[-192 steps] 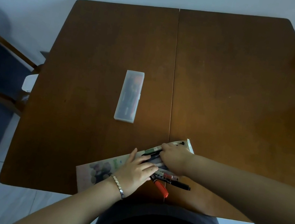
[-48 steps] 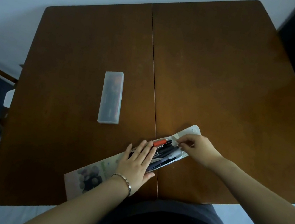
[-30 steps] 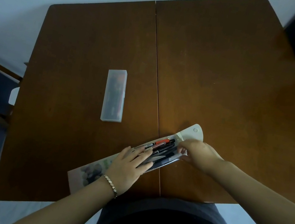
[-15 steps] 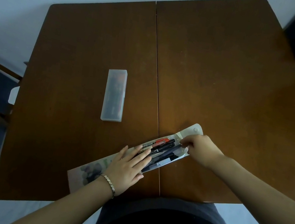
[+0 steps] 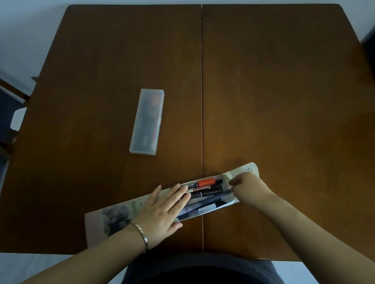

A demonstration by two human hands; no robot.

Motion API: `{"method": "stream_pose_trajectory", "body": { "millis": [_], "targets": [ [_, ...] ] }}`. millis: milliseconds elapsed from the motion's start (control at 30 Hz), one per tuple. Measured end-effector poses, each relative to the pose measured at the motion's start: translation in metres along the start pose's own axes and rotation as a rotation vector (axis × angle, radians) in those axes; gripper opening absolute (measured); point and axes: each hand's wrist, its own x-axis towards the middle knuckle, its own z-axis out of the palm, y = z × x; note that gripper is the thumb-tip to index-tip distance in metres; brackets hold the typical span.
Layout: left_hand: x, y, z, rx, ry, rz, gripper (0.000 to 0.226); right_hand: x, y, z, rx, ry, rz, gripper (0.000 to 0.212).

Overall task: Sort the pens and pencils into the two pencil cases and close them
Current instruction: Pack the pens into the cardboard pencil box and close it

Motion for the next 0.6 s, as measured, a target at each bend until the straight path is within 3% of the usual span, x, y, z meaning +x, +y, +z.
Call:
{"method": "stream_pose_trajectory", "body": {
  "millis": [33, 67, 133, 167, 300, 367, 500, 600],
  "targets": [
    [0.0, 0.0, -0.003, -0.013, -0.032, -0.025, 0.083, 0.0, 0.003, -0.002, -0.009, -0.019, -0.004, 0.038],
    [0.002, 0.002, 0.001, 0.019, 0.045, -0.034, 0.075, 0.001, 0.005, -0.002, -0.018, -0.024, -0.018, 0.037],
    [0.004, 0.003, 0.002, -0.01, -0.011, -0.062, 0.064, -0.001, 0.007, 0.0, -0.059, -0.026, -0.057, 0.032],
    [0.005, 0.004, 0.0, -0.041, -0.073, -0.082, 0.063, -0.002, 0.008, 0.002, -0.094, -0.033, -0.071, 0.032],
    [0.003, 0.005, -0.007, -0.119, -0.056, -0.12, 0.058, -0.005, 0.01, 0.007, -0.117, -0.028, -0.112, 0.023],
    [0.003, 0.002, -0.01, -0.12, -0.029, -0.198, 0.068, -0.005, 0.013, 0.006, -0.108, -0.023, -0.133, 0.023],
    [-0.006, -0.008, -0.008, -0.208, -0.181, -0.236, 0.102, -0.008, 0.017, 0.004, -0.059, 0.042, -0.198, 0.023],
    [-0.005, -0.011, -0.011, -0.283, -0.205, -0.238, 0.094, -0.006, 0.011, 0.007, -0.149, 0.038, -0.24, 0.025]
  ]
}}
